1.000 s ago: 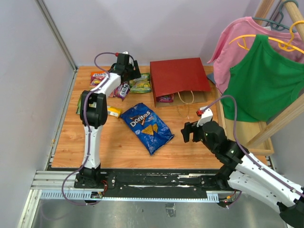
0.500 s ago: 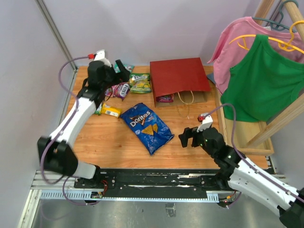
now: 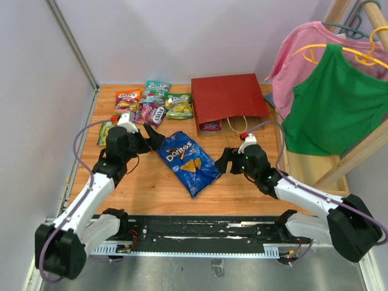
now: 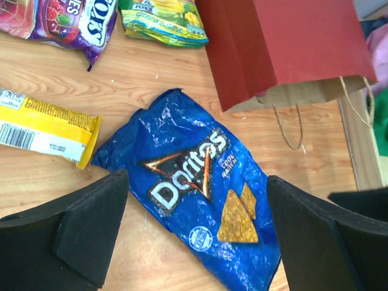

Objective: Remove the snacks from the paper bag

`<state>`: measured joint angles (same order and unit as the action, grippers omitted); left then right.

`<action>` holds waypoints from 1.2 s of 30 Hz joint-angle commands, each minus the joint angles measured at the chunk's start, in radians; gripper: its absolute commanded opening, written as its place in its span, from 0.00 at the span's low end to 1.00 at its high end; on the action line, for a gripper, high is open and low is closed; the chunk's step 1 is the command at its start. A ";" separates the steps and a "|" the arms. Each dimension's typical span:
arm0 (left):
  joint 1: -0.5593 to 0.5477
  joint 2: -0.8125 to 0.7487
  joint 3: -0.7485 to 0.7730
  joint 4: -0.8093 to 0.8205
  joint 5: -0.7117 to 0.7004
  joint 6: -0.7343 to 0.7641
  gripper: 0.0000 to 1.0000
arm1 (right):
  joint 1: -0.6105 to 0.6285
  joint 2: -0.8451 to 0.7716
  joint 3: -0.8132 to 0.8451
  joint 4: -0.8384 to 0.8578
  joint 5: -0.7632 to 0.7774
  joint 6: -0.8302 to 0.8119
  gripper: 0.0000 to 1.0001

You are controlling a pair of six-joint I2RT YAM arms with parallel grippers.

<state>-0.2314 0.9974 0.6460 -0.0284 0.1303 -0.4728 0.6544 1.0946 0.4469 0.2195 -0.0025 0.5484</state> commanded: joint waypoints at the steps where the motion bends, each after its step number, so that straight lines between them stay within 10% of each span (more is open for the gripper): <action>1: 0.005 -0.157 -0.115 0.096 0.031 -0.045 1.00 | -0.043 0.082 0.055 0.175 0.033 0.083 0.83; 8: 0.004 -0.218 -0.158 0.111 0.053 -0.049 1.00 | -0.160 0.373 0.025 0.552 0.028 0.386 0.47; 15: 0.004 -0.234 -0.155 0.093 0.083 -0.042 1.00 | -0.182 0.755 0.156 1.008 0.019 0.616 0.40; 36: 0.004 -0.261 -0.140 0.078 0.094 -0.040 1.00 | -0.179 1.029 0.389 0.948 0.291 1.075 0.55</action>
<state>-0.2314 0.7410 0.4824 0.0422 0.2085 -0.5205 0.4808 2.1048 0.7918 1.1717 0.2226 1.5341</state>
